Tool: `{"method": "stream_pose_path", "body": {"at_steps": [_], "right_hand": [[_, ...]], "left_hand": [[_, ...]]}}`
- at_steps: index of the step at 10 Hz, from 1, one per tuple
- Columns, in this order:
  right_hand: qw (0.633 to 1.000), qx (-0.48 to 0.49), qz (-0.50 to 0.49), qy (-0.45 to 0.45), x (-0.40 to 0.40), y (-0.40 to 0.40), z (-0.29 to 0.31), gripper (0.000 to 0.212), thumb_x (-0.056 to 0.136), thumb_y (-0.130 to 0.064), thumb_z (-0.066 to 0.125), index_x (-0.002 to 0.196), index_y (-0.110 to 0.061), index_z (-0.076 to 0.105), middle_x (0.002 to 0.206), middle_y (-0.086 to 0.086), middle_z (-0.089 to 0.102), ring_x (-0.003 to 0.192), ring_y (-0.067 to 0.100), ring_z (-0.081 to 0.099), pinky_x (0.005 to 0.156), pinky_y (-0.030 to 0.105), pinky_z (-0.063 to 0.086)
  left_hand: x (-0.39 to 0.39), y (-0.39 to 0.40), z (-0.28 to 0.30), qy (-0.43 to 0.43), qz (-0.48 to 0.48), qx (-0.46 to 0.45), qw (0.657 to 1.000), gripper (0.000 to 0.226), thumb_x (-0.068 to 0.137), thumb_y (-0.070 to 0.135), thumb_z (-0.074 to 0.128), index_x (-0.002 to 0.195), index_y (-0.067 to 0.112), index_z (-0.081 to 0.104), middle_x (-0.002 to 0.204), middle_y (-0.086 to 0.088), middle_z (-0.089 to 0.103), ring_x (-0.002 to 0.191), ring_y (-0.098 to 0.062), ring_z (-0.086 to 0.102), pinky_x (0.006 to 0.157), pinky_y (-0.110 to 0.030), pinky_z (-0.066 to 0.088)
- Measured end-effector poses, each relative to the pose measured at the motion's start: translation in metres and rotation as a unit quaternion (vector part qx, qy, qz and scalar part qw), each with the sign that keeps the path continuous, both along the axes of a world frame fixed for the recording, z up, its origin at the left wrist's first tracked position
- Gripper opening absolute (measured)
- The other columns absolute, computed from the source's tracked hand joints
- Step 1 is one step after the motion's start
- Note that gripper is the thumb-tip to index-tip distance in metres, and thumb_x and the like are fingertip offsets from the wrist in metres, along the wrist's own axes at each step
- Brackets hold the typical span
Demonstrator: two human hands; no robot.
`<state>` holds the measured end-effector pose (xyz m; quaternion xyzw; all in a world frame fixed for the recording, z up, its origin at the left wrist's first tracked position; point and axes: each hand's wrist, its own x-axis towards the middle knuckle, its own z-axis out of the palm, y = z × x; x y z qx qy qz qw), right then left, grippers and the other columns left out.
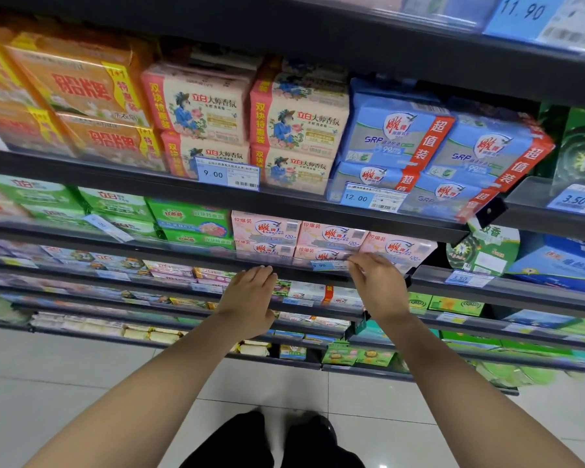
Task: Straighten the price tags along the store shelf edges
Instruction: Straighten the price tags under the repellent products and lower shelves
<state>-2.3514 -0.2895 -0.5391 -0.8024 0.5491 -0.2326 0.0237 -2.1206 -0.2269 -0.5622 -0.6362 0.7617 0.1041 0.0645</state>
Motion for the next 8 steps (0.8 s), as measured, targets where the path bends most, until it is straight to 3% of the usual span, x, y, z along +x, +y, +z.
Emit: {"method": "stream_pose_path", "body": {"at_steps": [2, 6, 8], "right_hand": [[0.999, -0.007, -0.015, 0.044, -0.002, -0.002, -0.003, 0.003, 0.081, -0.007, 0.069, 0.080, -0.008, 0.071, 0.074, 0.008, 0.068, 0.072, 0.028, 0.063, 0.052, 0.030, 0.050], [0.985, -0.063, 0.027, 0.159, -0.010, 0.008, -0.016, 0.031, 0.071, -0.006, 0.076, 0.101, -0.006, 0.069, 0.095, 0.012, 0.067, 0.083, 0.031, 0.064, 0.068, 0.039, 0.055], [0.984, -0.076, 0.031, 0.156, -0.010, 0.014, -0.016, 0.039, 0.074, -0.008, 0.074, 0.111, -0.005, 0.065, 0.104, 0.014, 0.065, 0.094, 0.033, 0.061, 0.077, 0.042, 0.052]], "left_hand": [[0.000, 0.001, -0.001, 0.003, 0.003, 0.003, 1.000, 0.069, 0.093, 0.039, 0.048, 0.150, 0.016, 0.016, 0.158, -0.002, 0.012, 0.145, -0.021, 0.008, 0.116, -0.038, 0.007], [0.001, 0.000, -0.002, 0.001, -0.004, 0.004, 1.000, 0.070, 0.093, 0.040, 0.048, 0.150, 0.016, 0.016, 0.158, -0.003, 0.012, 0.144, -0.021, 0.008, 0.116, -0.038, 0.009], [0.002, 0.000, -0.003, -0.002, -0.005, 0.005, 1.000, 0.070, 0.093, 0.040, 0.048, 0.150, 0.016, 0.015, 0.158, -0.002, 0.011, 0.145, -0.021, 0.008, 0.116, -0.039, 0.009]]}}
